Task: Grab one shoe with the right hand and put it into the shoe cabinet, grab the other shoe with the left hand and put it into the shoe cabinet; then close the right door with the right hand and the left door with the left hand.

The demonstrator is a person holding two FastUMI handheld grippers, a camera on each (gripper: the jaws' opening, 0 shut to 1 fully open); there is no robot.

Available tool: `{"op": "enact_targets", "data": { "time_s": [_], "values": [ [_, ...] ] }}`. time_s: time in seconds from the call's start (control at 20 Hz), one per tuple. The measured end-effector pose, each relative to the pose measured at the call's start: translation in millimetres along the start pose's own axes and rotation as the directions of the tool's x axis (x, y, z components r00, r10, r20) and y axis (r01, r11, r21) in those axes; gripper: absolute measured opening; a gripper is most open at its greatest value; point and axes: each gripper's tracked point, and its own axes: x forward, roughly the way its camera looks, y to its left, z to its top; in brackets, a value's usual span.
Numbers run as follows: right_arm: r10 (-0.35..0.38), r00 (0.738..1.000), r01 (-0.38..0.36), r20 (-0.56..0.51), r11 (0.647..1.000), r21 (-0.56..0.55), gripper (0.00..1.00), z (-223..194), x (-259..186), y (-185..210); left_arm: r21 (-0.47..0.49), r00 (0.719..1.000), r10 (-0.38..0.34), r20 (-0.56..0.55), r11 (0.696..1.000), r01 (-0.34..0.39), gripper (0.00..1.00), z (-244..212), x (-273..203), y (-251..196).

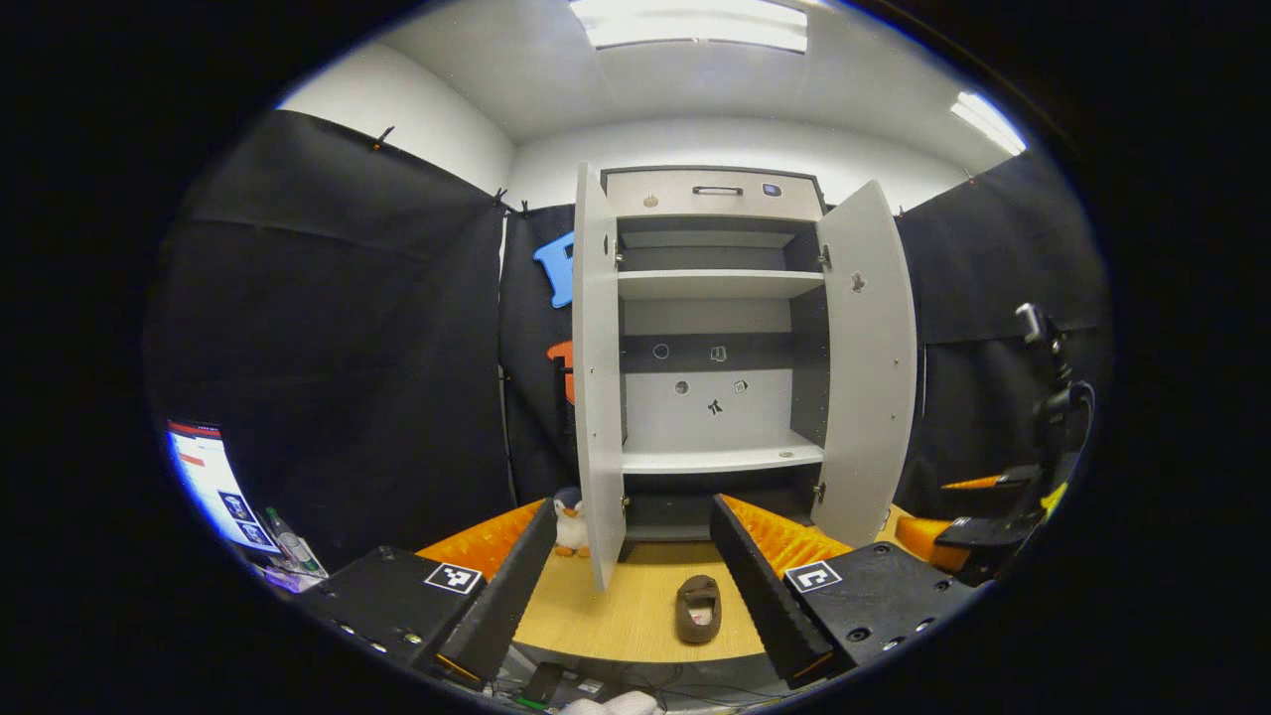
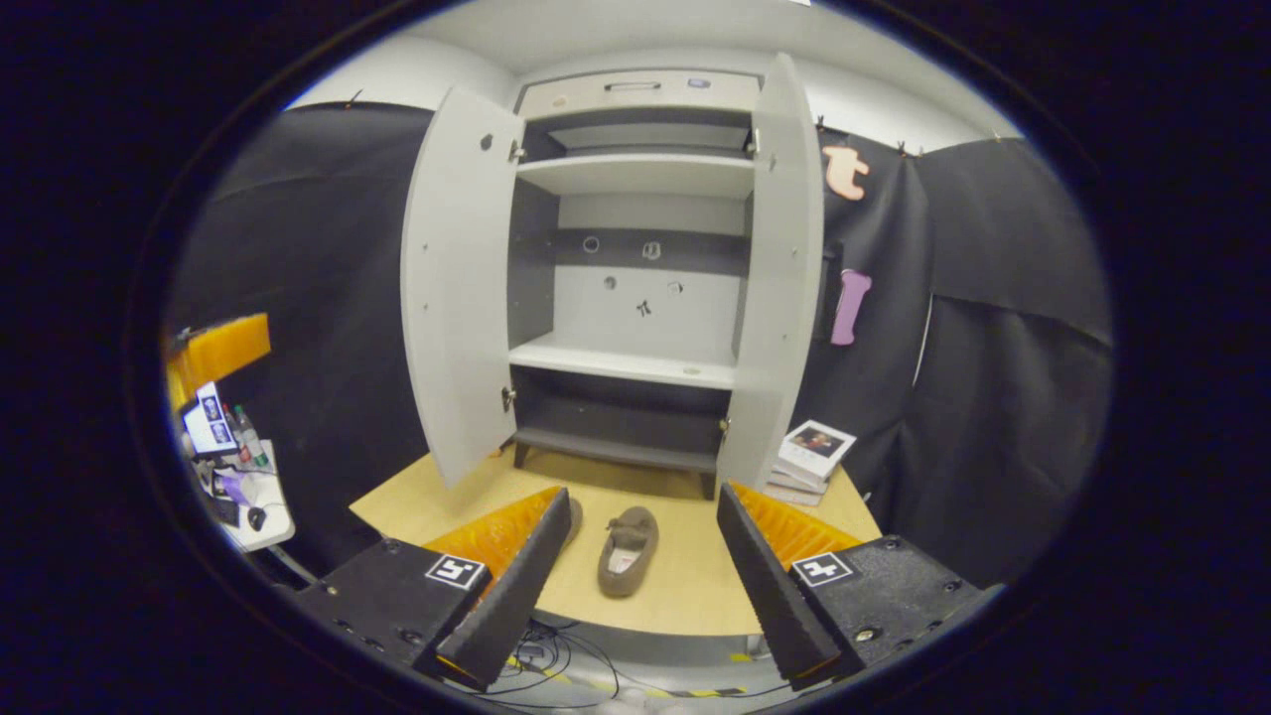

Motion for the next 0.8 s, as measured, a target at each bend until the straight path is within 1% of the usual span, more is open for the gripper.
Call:
{"op": "enact_targets", "data": {
  "time_s": [0.05,0.1,0.15,0.3,0.4,0.6,0.65,0.7,0.8],
  "values": [
    [0.019,0.999,-0.019,-0.042,1.000,0.010,0.96,-17,18,4,0.002,1.000,0.008,-0.005,1.000,-0.008,0.95,-3,1,1],
    [0.037,0.996,-0.036,-0.080,0.999,0.023,0.98,-35,39,10,0.007,1.000,0.019,-0.011,1.000,-0.019,0.95,-5,3,3],
    [0.049,0.992,-0.045,-0.116,0.998,0.033,0.97,-52,60,14,0.012,0.999,0.032,-0.018,0.999,-0.032,0.95,-8,5,5],
    [0.071,0.975,-0.062,-0.211,0.997,0.049,0.98,-99,122,22,0.029,0.997,0.068,-0.046,0.997,-0.067,0.95,-16,13,11],
    [0.068,0.961,-0.054,-0.266,0.997,0.058,0.95,-127,160,22,0.039,0.994,0.093,-0.058,0.995,-0.091,0.95,-18,20,15],
    [0.065,0.937,-0.034,-0.344,0.995,0.096,0.93,-165,230,20,0.041,0.988,0.134,-0.076,0.990,-0.132,0.95,-22,42,19],
    [0.063,0.933,-0.031,-0.355,0.995,0.095,0.90,-173,248,19,0.041,0.987,0.144,-0.076,0.989,-0.142,0.95,-22,48,20],
    [0.063,0.929,-0.032,-0.366,0.996,0.089,0.89,-182,265,20,0.045,0.986,0.153,-0.073,0.988,-0.150,0.93,-22,54,20],
    [0.064,0.918,-0.033,-0.392,0.996,0.083,0.86,-194,291,24,0.060,0.983,0.174,-0.066,0.984,-0.170,0.95,-21,64,21]
  ]
}}
